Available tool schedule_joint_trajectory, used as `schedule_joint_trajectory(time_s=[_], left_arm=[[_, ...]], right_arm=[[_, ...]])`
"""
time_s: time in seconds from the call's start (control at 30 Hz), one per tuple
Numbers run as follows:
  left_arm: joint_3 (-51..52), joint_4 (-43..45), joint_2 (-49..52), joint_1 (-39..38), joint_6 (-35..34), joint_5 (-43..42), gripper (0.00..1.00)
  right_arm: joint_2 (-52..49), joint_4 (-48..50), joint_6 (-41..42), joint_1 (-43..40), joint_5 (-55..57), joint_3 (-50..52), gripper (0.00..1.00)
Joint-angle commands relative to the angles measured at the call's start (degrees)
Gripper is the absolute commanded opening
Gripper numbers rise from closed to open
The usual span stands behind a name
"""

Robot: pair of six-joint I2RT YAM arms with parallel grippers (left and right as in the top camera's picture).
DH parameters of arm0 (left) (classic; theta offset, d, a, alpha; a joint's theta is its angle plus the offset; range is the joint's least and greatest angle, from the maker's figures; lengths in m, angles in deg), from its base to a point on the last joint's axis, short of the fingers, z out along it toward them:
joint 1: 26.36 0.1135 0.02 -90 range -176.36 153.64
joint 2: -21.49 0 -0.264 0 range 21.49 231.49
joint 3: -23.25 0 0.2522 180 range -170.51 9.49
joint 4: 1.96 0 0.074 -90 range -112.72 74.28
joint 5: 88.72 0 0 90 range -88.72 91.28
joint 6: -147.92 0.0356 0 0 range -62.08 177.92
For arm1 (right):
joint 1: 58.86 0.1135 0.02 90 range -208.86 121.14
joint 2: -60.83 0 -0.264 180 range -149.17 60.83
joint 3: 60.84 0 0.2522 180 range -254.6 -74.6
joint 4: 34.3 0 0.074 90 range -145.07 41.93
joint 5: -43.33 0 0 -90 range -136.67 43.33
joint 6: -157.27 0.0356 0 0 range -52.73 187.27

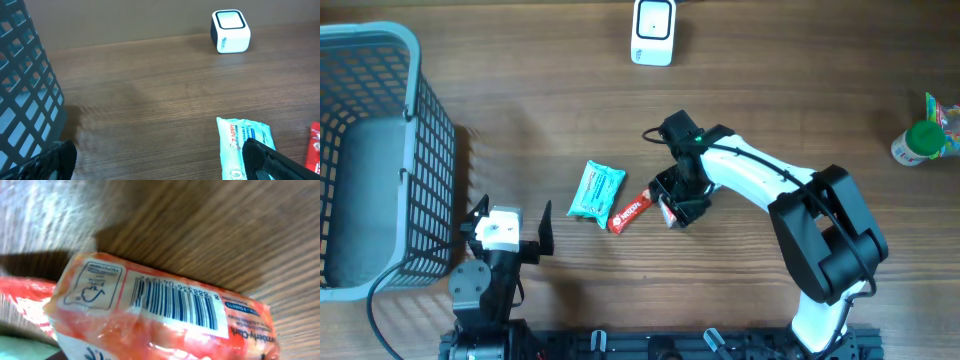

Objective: Scan the item barcode
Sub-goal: 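Reach the right gripper to the Kleenex pack and grasp it, then lift the Kleenex pack toward the scanner with the right gripper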

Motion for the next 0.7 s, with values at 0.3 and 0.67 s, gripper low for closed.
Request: schedule_joint_trajectory(time_s=[0.3,0.67], left_arm=[[0.4,0.1,-0.4,-0.3,0.9,-0.6,1.0],[0.4,0.1,-0.4,-0.3,0.9,-0.6,1.0]], right_arm=[[5.3,-3.5,0.9,0.2,4.4,-2.3,0.62],[7.8,13.7,3.8,0.2,0.5,-2.5,1.0]])
